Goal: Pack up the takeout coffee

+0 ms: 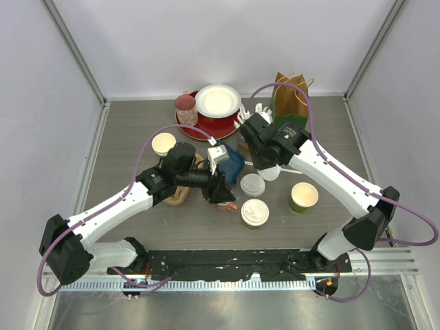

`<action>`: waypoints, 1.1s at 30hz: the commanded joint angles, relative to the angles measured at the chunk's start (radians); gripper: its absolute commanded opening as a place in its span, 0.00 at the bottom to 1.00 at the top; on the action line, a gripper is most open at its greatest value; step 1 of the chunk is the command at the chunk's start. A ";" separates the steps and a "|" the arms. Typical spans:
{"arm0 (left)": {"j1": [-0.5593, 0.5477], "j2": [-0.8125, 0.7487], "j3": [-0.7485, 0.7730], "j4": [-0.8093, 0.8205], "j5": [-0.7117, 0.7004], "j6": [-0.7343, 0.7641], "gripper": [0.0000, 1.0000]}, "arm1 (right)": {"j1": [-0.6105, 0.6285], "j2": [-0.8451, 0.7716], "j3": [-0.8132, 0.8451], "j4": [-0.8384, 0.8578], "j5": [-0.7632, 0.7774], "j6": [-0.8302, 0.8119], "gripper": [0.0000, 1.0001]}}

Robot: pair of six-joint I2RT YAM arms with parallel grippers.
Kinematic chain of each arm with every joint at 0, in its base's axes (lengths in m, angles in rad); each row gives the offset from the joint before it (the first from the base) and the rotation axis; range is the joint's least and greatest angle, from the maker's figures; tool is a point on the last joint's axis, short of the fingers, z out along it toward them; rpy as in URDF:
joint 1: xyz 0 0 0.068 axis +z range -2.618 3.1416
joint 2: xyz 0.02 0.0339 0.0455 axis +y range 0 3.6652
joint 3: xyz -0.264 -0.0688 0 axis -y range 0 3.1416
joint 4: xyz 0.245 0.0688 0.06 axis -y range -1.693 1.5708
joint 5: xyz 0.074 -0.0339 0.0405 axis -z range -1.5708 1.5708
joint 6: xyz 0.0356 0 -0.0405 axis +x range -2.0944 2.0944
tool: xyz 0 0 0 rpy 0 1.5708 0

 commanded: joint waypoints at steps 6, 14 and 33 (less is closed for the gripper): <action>0.011 -0.072 -0.057 0.095 0.020 -0.040 0.53 | -0.005 -0.067 -0.071 -0.270 0.150 0.172 0.01; 0.018 -0.105 -0.095 0.121 0.021 -0.052 0.53 | -0.157 -0.148 -0.230 -0.242 0.093 0.163 0.01; 0.028 -0.098 -0.099 0.122 0.034 -0.060 0.53 | -0.209 -0.139 -0.344 -0.204 0.042 0.143 0.01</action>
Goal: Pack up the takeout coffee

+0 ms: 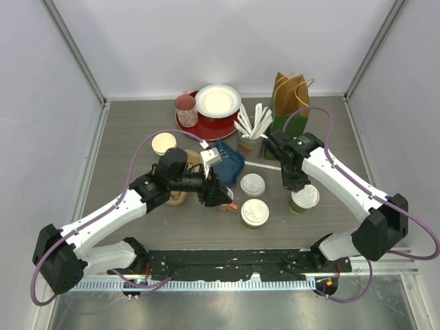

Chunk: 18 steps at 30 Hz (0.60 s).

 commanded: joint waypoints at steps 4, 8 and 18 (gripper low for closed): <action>0.007 0.004 0.004 0.046 0.029 -0.003 0.53 | 0.000 -0.004 0.072 -0.094 0.069 0.009 0.01; 0.007 0.007 0.005 0.046 0.029 0.000 0.53 | 0.002 0.006 0.132 -0.138 0.139 0.011 0.01; 0.007 0.005 0.008 0.037 0.030 0.011 0.53 | 0.003 0.014 0.008 -0.109 0.113 0.012 0.01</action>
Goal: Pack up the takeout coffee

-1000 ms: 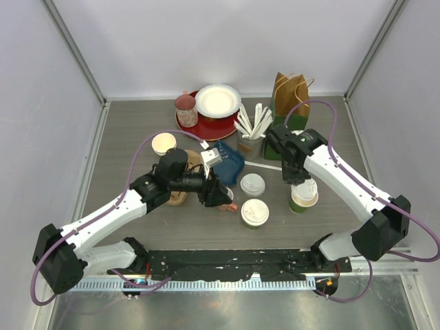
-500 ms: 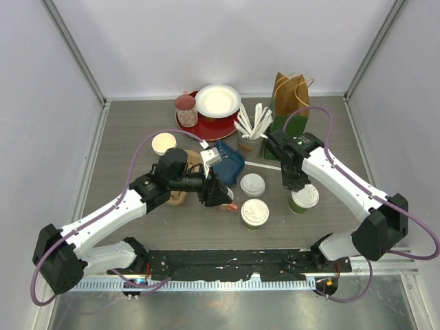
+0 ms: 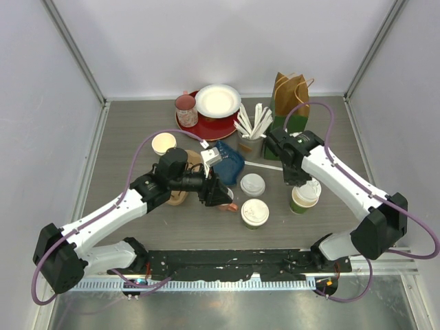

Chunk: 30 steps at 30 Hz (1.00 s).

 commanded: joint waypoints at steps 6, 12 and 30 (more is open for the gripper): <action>0.005 0.000 0.007 0.024 0.024 0.015 0.53 | 0.003 0.005 -0.066 -0.072 -0.019 -0.004 0.01; 0.006 -0.002 0.008 0.013 0.024 0.026 0.53 | 0.003 0.016 -0.079 -0.026 -0.059 -0.018 0.01; 0.008 0.001 0.011 0.013 0.023 0.036 0.53 | 0.044 0.047 0.004 -0.119 0.009 0.015 0.01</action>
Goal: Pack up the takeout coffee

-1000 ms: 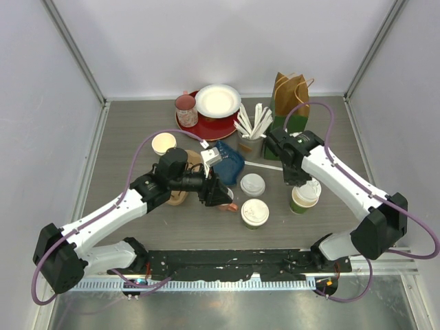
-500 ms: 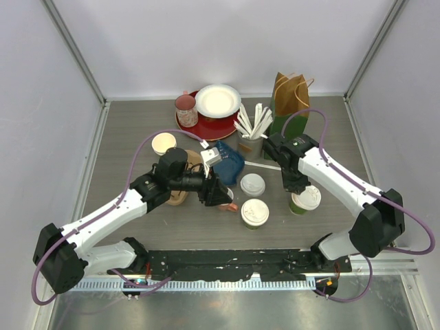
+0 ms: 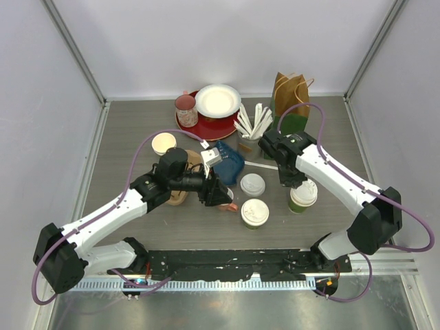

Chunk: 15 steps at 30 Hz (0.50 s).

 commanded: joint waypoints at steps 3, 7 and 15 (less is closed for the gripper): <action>0.007 0.000 0.011 0.013 0.021 0.016 0.53 | 0.023 0.012 0.013 -0.119 0.029 0.023 0.01; 0.007 -0.002 0.011 0.015 0.022 0.016 0.53 | 0.027 0.026 0.009 -0.107 0.035 0.010 0.01; 0.012 -0.005 0.011 0.008 0.022 0.016 0.53 | 0.029 0.052 -0.013 -0.105 0.064 0.005 0.01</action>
